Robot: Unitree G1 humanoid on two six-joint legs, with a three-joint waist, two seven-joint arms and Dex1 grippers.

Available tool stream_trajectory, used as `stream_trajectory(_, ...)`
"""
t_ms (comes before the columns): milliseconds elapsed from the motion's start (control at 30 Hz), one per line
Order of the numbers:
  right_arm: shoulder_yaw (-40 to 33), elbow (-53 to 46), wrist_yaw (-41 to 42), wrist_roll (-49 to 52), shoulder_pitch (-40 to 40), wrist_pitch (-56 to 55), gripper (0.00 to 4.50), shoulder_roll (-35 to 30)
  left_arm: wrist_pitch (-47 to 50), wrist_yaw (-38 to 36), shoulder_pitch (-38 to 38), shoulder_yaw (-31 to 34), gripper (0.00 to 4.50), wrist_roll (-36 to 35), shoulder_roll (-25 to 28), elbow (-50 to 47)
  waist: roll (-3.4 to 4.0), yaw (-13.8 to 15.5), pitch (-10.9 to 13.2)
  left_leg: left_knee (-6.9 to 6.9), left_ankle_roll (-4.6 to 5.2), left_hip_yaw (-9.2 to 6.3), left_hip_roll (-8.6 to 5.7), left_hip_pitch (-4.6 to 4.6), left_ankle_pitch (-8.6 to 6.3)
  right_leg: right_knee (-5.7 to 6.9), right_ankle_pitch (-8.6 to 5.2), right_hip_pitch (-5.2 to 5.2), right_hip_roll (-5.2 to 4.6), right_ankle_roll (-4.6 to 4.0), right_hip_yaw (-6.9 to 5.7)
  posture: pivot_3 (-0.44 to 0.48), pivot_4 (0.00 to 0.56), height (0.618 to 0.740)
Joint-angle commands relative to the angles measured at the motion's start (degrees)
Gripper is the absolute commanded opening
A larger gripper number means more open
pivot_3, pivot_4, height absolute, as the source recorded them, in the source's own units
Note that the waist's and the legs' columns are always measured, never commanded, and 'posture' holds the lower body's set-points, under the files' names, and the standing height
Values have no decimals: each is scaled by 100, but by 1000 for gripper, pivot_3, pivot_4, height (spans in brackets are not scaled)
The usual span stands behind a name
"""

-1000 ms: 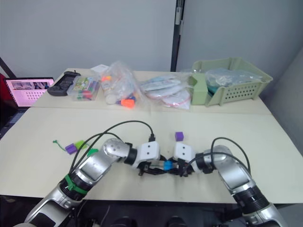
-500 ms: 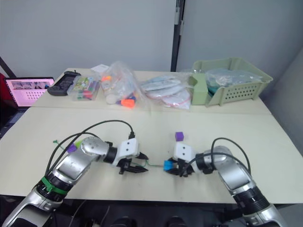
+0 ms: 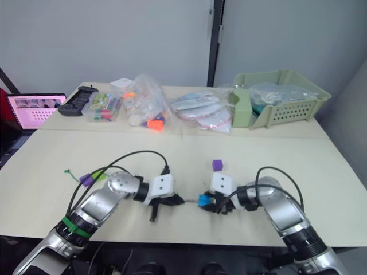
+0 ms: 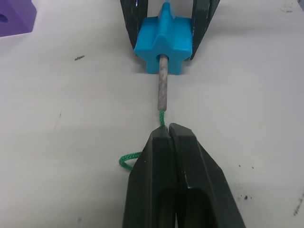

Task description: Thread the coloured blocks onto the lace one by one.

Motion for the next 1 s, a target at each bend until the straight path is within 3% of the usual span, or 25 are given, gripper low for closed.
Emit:
stream_trajectory(33, 187, -72, 43, 31, 165, 86, 1351, -16, 22, 28, -4, 5, 0, -14, -75, -218, 0, 0, 0, 0, 0, 0, 0, 0, 0, 0, 0, 0, 0, 0, 0, 0, 150, 740)
stream_trajectory(633, 213, -170, -4, 53, 191, 152, 1351, -9, -4, -16, -415, -259, 0, 156, -594, 42, 0, -3, 0, 0, 1, 0, -2, -1, -1, 0, 0, 0, 0, 1, 0, 0, 150, 740)
stream_trajectory(833, 218, -206, -34, 55, 221, 182, 1351, -5, 55, -133, -442, -134, 0, 136, -398, 26, 0, -10, 0, 0, 1, 0, -1, -1, -1, -1, 0, -1, 0, 1, 0, 0, 150, 740)
stream_trajectory(867, 215, -200, -38, 55, 225, 180, 1351, -7, 67, -172, -437, -105, 527, 103, -353, 9, 0, -9, 0, 0, 1, 0, -1, -1, -1, -1, -1, -1, 1, 1, 0, 0, 150, 740)
stream_trajectory(1000, 201, -150, -53, 50, 210, 162, 1351, 3, -73, -266, -444, -74, 1780, 249, -13, 1, 0, -5, 0, -1, 1, 0, -1, -2, -1, -1, -1, -2, 0, 1, 0, 0, 150, 740)
